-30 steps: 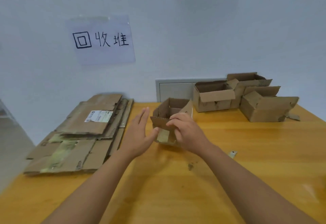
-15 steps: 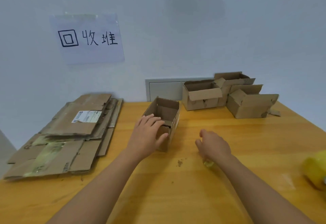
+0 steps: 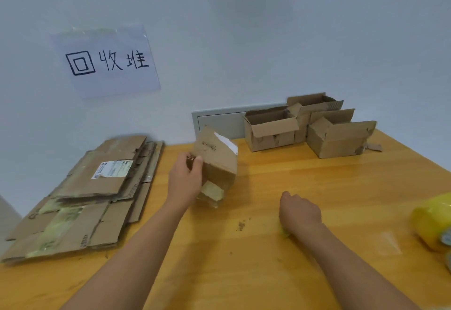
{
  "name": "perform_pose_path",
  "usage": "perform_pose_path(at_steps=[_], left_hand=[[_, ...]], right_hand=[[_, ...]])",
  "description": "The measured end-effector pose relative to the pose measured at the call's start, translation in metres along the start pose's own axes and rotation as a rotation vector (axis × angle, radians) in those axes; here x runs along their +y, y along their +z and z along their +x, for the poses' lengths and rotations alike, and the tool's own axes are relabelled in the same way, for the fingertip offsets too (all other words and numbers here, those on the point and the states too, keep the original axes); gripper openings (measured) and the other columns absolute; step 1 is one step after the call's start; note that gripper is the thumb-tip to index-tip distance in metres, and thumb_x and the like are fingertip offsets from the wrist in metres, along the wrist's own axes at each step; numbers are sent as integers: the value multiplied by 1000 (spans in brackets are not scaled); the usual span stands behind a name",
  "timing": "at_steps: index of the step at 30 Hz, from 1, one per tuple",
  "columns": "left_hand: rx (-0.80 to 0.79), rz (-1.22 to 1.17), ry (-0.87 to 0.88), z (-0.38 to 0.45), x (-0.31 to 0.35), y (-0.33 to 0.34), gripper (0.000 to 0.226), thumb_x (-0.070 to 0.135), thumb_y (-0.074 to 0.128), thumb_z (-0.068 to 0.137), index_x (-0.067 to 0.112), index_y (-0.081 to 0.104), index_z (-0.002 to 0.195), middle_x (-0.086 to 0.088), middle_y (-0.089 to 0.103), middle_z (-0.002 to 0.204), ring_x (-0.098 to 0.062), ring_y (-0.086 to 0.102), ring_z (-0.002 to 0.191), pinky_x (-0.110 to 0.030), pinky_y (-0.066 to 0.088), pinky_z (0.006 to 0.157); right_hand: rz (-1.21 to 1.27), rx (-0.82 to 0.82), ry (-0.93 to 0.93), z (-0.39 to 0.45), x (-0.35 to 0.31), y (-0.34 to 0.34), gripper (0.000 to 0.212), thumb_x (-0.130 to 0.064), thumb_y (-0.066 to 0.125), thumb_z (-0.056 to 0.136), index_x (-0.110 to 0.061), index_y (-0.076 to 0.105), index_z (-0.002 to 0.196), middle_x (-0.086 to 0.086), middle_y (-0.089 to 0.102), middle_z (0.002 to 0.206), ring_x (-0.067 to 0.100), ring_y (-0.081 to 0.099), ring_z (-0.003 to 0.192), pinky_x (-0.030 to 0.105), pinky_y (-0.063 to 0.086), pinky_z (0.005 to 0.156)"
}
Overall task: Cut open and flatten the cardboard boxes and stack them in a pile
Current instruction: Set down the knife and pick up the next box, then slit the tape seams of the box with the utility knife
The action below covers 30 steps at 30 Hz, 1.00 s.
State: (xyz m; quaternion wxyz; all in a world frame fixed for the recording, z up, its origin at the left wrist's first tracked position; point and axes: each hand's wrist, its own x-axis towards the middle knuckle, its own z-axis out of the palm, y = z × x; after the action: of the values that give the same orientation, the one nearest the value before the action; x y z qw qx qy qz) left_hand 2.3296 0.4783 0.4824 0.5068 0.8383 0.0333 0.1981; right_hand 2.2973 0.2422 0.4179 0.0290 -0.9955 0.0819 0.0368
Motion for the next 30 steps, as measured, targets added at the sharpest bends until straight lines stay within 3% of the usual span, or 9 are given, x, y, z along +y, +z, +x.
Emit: perform_pose_path(at_steps=[3,6,10,13,15,21,25,27,30], left_hand=[[69,-295,-267,-1,0,-7,19,32,47,102,17,52,111,1,57,102,-17,52,91,-30,39,68],[125,-232,-328,-7,-16,-11,32,26,46,102,23,39,133,-2,51,117,-16,51,97,-35,43,82],[226,295,194,-21,-30,-14,45,30,47,97,20,42,141,-13,37,142,-28,35,130,-47,30,109],[-172,617,364,-27,-21,-5,62,66,43,91,33,41,143,-2,31,153,-25,25,141,-46,20,116],[-310,837,380,-27,-21,1,66,68,46,89,39,32,147,2,25,157,-23,20,145,-43,14,119],[-225,799,432,-22,-22,-4,50,39,48,101,29,35,147,2,36,154,-22,32,140,-38,25,114],[-127,585,334,-20,-20,-16,51,42,45,101,33,31,150,4,46,147,-19,48,128,-39,47,97],[-68,395,294,-20,-13,-22,48,42,46,101,35,35,147,5,60,126,-10,60,101,-29,48,72],[16,105,159,-29,1,-26,42,37,48,102,38,40,143,22,55,105,19,51,81,-6,39,62]], right_hand=[[14,14,-25,0,2,-1,25,-3,35,98,-10,52,115,5,57,99,28,59,93,33,41,66],[29,39,-35,-3,0,0,23,-6,36,98,-12,50,116,1,47,83,25,49,79,33,39,62],[19,4,35,-7,1,1,26,-10,32,98,-14,47,119,4,62,110,25,54,87,32,39,65],[13,-39,13,-10,-2,4,32,-7,29,99,-12,47,125,7,61,117,26,57,108,33,38,68],[8,-22,-25,-13,-6,0,32,-5,30,99,-12,48,124,8,60,117,27,58,111,33,38,67],[94,132,-154,-15,-19,-8,20,-14,32,102,-14,52,101,5,62,99,27,56,82,35,41,63],[428,257,-336,-10,-28,-9,51,-28,37,104,-21,31,154,4,57,134,25,57,114,40,50,84],[555,278,-440,-8,-36,-13,65,-31,45,102,-24,15,159,4,49,145,22,51,123,38,49,93],[860,215,-520,-8,-57,-21,77,-41,53,99,-31,5,158,-4,29,160,13,31,144,39,36,113]])
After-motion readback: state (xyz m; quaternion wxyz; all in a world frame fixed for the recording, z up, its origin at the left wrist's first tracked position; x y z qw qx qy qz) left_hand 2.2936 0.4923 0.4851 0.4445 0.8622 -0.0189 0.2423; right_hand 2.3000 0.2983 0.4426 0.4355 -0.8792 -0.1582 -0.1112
